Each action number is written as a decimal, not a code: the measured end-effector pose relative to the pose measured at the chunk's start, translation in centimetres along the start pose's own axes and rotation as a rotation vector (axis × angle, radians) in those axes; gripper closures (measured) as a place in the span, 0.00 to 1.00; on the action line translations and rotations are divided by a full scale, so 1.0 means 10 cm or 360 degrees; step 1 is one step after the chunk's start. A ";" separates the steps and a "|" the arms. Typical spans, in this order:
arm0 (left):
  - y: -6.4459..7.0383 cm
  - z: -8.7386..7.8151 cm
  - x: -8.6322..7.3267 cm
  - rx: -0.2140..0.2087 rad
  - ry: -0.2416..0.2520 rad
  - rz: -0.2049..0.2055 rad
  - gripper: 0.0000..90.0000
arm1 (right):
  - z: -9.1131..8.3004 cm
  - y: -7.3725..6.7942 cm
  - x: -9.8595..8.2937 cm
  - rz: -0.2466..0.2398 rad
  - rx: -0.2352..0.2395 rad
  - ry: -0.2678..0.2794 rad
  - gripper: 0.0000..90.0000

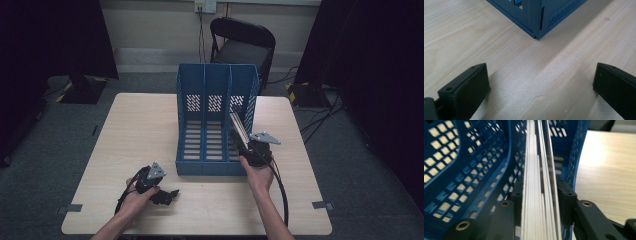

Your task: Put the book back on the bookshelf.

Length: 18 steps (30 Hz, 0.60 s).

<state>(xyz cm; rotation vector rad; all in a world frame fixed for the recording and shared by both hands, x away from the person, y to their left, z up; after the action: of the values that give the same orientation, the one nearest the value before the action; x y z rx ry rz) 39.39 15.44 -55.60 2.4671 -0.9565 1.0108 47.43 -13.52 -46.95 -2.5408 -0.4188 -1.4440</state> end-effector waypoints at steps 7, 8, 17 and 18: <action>0.00 0.00 0.00 0.0000 0.0000 0.0000 0.00 | -0.06 0.01 -0.07 0.0016 -0.0007 0.0106 0.69; 0.00 0.00 0.00 -0.0001 0.0000 0.0000 0.00 | -0.06 0.01 -0.09 0.0015 -0.0003 0.0115 0.69; 0.00 0.00 0.00 -0.0001 0.0000 0.0000 0.00 | -0.15 0.01 -0.14 0.0036 -0.0004 0.0297 0.70; 0.00 0.00 0.00 -0.0001 0.0000 0.0001 0.00 | -0.15 0.00 -0.14 0.0044 -0.0003 0.0293 0.70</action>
<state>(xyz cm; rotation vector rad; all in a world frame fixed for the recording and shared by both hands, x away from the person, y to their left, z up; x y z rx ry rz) 39.39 15.44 -55.60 2.4666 -0.9577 1.0108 45.59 -14.18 -47.36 -2.3778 -0.3511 -1.6501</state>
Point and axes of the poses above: each handheld gripper's, and its own axes: z roughly forward along the jaws, x roughly out of its top, y roughly to its right, the point moved 7 cm from there along z, roughly forward along the jaws, and after that the axes turned 2 degrees about -z, right-handed, at the moved point
